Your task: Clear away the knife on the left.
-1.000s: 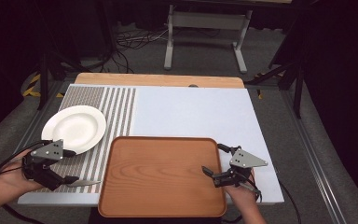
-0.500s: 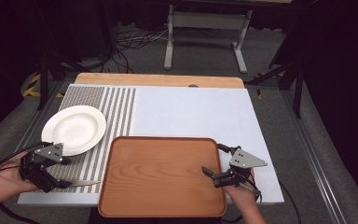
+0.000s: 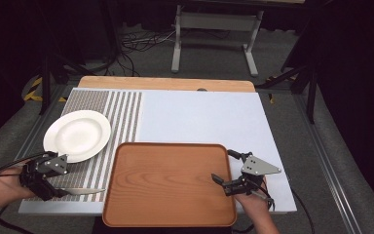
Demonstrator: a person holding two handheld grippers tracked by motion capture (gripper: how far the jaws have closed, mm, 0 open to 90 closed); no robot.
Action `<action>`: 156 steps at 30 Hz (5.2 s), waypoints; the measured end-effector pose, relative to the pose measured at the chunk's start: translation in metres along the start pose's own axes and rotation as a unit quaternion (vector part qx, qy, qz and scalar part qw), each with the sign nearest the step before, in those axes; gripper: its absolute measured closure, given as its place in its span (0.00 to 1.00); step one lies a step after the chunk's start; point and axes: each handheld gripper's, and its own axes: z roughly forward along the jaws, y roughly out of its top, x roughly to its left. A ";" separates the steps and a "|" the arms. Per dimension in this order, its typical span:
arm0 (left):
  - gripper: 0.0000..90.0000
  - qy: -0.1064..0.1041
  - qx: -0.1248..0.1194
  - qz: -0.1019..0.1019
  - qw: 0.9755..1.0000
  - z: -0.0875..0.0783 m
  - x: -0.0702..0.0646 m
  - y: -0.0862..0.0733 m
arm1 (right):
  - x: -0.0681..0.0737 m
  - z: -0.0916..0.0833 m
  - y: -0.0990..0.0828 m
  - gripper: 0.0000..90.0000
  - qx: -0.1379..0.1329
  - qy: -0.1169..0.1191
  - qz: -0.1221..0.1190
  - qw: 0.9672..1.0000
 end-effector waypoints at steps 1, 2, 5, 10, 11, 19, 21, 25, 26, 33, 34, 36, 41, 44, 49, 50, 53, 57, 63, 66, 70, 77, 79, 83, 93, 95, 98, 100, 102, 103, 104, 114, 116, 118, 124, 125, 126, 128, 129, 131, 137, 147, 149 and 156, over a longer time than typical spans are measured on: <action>0.33 -0.002 0.004 0.003 1.000 0.001 0.000 0.000 | 0.000 0.000 0.000 0.03 -0.001 0.000 0.000 1.000; 0.33 -0.002 0.004 0.003 1.000 0.001 0.000 0.000 | 0.000 0.000 0.000 0.03 -0.001 0.000 0.000 1.000; 0.37 -0.006 0.016 0.014 1.000 0.003 0.001 -0.001 | -0.001 -0.002 0.001 0.03 -0.006 0.001 0.004 1.000; 0.43 -0.019 0.034 0.021 0.999 0.006 0.005 -0.001 | -0.001 -0.003 0.001 0.03 -0.008 0.005 0.005 1.000; 0.44 -0.023 0.041 0.020 0.999 0.007 0.005 -0.001 | -0.001 -0.002 0.001 0.03 -0.007 0.006 0.002 1.000; 0.58 -0.017 0.065 0.056 0.996 0.011 0.005 -0.002 | 0.000 -0.003 0.002 0.03 -0.007 0.013 -0.002 1.000; 0.62 -0.014 0.071 0.073 0.995 0.012 0.005 -0.002 | 0.000 -0.003 0.002 0.03 -0.007 0.014 -0.003 1.000; 0.71 -0.010 0.078 0.091 0.993 0.012 0.005 -0.002 | 0.000 -0.002 0.002 0.03 -0.008 0.016 -0.003 1.000; 0.71 -0.009 0.081 0.093 0.992 0.012 0.004 -0.002 | 0.000 -0.002 0.002 0.03 -0.008 0.016 -0.003 1.000; 0.83 -0.011 0.101 0.123 0.987 0.015 0.003 -0.002 | 0.001 -0.003 0.002 0.03 -0.010 0.017 -0.004 1.000; 0.83 -0.011 0.102 0.120 0.987 0.015 0.003 -0.001 | 0.000 -0.003 0.002 0.03 -0.011 0.018 -0.005 1.000; 0.85 -0.011 0.103 0.120 0.987 0.015 0.003 -0.001 | 0.001 -0.003 0.002 0.03 -0.013 0.019 -0.006 1.000; 0.89 -0.008 0.112 0.132 0.985 0.016 0.002 0.002 | 0.001 -0.003 0.002 0.03 -0.015 0.020 -0.008 1.000; 0.89 -0.005 0.114 0.140 0.984 0.016 0.001 0.002 | 0.001 -0.004 0.002 0.03 -0.017 0.020 -0.008 1.000; 0.89 -0.002 0.115 0.146 0.983 0.016 0.000 0.003 | 0.000 -0.003 0.002 0.03 -0.016 0.021 -0.008 1.000; 0.89 0.000 0.115 0.144 0.983 0.016 0.000 0.003 | 0.001 -0.003 0.002 0.03 -0.016 0.021 -0.008 1.000; 0.89 0.002 0.119 0.144 0.982 0.016 -0.001 0.003 | 0.001 -0.003 0.002 0.03 -0.017 0.021 -0.008 1.000; 0.89 0.005 0.122 0.148 0.981 0.015 -0.003 0.004 | 0.000 -0.004 0.002 0.03 -0.018 0.020 -0.007 1.000; 0.89 0.012 0.115 0.142 0.983 0.010 -0.002 0.004 | 0.001 -0.004 0.003 0.03 -0.019 0.021 -0.008 1.000; 0.89 0.018 0.106 0.125 0.986 0.001 -0.002 0.006 | 0.001 -0.004 0.003 0.03 -0.019 0.021 -0.008 1.000; 0.89 0.019 0.096 0.112 0.989 -0.007 -0.001 0.010 | 0.001 -0.004 0.004 0.03 -0.020 0.022 -0.008 1.000; 0.89 0.010 0.057 0.063 0.996 -0.026 -0.003 0.025 | 0.001 -0.006 0.005 0.03 -0.022 0.020 -0.008 1.000; 0.89 0.010 0.047 0.050 0.998 -0.031 -0.003 0.029 | 0.000 -0.006 0.005 0.03 -0.024 0.019 -0.009 0.999; 0.89 0.000 0.026 0.018 0.999 -0.036 -0.003 0.036 | 0.000 -0.007 0.006 0.03 -0.026 0.019 -0.008 0.999; 0.89 -0.022 -0.003 -0.052 0.998 -0.044 -0.003 0.053 | 0.000 -0.009 0.008 0.03 -0.031 0.018 -0.009 0.999; 0.89 -0.024 -0.009 -0.060 0.998 -0.045 -0.003 0.054 | 0.000 -0.010 0.008 0.03 -0.030 0.017 -0.010 0.999; 0.89 -0.029 -0.020 -0.076 0.996 -0.048 -0.004 0.059 | 0.000 -0.010 0.008 0.03 -0.032 0.017 -0.010 0.999; 0.89 -0.035 -0.029 -0.093 0.995 -0.049 -0.005 0.063 | 0.000 -0.010 0.009 0.03 -0.032 0.017 -0.009 0.999; 0.89 -0.038 -0.033 -0.111 0.993 -0.050 -0.005 0.066 | 0.000 -0.010 0.009 0.02 -0.032 0.018 -0.009 0.999; 0.89 -0.038 -0.033 -0.118 0.992 -0.050 -0.005 0.068 | 0.000 -0.010 0.009 0.02 -0.032 0.018 -0.009 0.999; 0.89 -0.040 -0.032 -0.128 0.991 -0.050 -0.006 0.072 | 0.000 -0.010 0.009 0.03 -0.033 0.017 -0.010 0.999; 0.89 -0.050 -0.049 -0.157 0.985 -0.047 -0.010 0.088 | 0.000 -0.011 0.009 0.03 -0.032 0.015 -0.010 0.999; 0.89 -0.054 -0.052 -0.164 0.984 -0.046 -0.012 0.094 | 0.000 -0.011 0.009 0.03 -0.032 0.015 -0.010 0.999; 0.89 -0.053 -0.052 -0.171 0.982 -0.046 -0.014 0.098 | -0.001 -0.011 0.009 0.03 -0.032 0.016 -0.010 0.999; 0.89 -0.069 -0.064 -0.192 0.977 -0.044 -0.015 0.108 | -0.001 -0.011 0.009 0.03 -0.032 0.016 -0.009 0.999; 0.89 -0.070 -0.065 -0.194 0.976 -0.043 -0.016 0.110 | -0.001 -0.011 0.009 0.03 -0.033 0.016 -0.010 0.999; 0.89 -0.071 -0.064 -0.196 0.976 -0.042 -0.017 0.112 | -0.001 -0.011 0.009 0.03 -0.033 0.016 -0.010 0.999; 0.89 -0.075 -0.066 -0.203 0.974 -0.040 -0.018 0.117 | -0.001 -0.011 0.009 0.03 -0.032 0.016 -0.007 0.999; 0.89 -0.075 -0.068 -0.206 0.973 -0.039 -0.019 0.118 | -0.001 -0.011 0.009 0.03 -0.032 0.015 -0.008 0.999; 0.89 -0.076 -0.070 -0.208 0.973 -0.039 -0.020 0.120 | -0.001 -0.011 0.009 0.03 -0.033 0.016 -0.008 0.999; 0.89 -0.089 -0.075 -0.220 0.969 -0.033 -0.024 0.132 | -0.001 -0.012 0.009 0.03 -0.033 0.016 -0.009 0.999; 0.89 -0.102 -0.081 -0.242 0.962 -0.022 -0.027 0.144 | -0.002 -0.013 0.009 0.03 -0.035 0.015 -0.010 0.999; 0.89 -0.103 -0.081 -0.246 0.960 -0.019 -0.028 0.147 | -0.002 -0.013 0.009 0.03 -0.035 0.015 -0.010 0.999; 0.89 -0.111 -0.076 -0.251 0.958 -0.008 -0.032 0.156 | -0.002 -0.014 0.009 0.03 -0.035 0.015 -0.011 0.999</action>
